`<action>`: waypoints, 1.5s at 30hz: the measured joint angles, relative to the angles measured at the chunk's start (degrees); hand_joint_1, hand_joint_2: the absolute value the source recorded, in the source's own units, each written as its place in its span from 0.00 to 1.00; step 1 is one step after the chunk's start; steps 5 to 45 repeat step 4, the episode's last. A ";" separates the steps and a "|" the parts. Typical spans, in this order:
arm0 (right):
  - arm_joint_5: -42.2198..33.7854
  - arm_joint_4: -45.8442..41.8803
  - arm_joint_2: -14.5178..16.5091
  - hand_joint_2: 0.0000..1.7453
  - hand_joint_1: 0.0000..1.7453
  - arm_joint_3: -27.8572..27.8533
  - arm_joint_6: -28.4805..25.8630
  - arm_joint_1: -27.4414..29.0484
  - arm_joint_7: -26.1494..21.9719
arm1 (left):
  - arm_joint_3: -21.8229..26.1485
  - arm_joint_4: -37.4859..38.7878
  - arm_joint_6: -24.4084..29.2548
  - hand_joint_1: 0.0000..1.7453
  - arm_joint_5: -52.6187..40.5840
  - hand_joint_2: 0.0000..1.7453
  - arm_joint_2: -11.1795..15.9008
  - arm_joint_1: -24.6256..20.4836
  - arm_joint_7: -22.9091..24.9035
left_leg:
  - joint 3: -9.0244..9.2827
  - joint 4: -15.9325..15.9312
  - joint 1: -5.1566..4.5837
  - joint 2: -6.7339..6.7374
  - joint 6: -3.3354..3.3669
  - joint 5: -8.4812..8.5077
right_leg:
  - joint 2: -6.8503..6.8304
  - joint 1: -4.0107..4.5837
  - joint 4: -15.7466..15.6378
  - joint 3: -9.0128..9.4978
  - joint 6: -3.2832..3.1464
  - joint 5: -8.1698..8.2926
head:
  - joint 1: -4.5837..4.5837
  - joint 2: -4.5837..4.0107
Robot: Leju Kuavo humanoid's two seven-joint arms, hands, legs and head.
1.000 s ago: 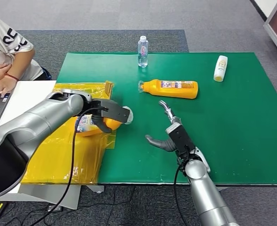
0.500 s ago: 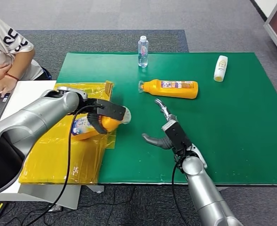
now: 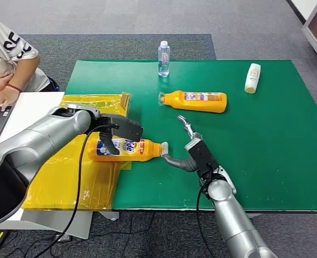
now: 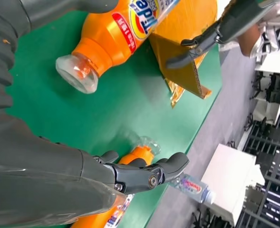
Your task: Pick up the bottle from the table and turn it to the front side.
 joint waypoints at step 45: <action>-0.30 -1.34 -0.30 1.00 0.00 -0.14 -1.17 1.14 -0.06 | 1.22 -0.39 11.34 0.00 -0.05 1.00 0.03 1.84 -2.74 | 0.00 0.00 0.00 0.00 0.00 -0.01 | 0.00 0.00 -0.01 0.00 0.00 -0.01 | 0.01 0.00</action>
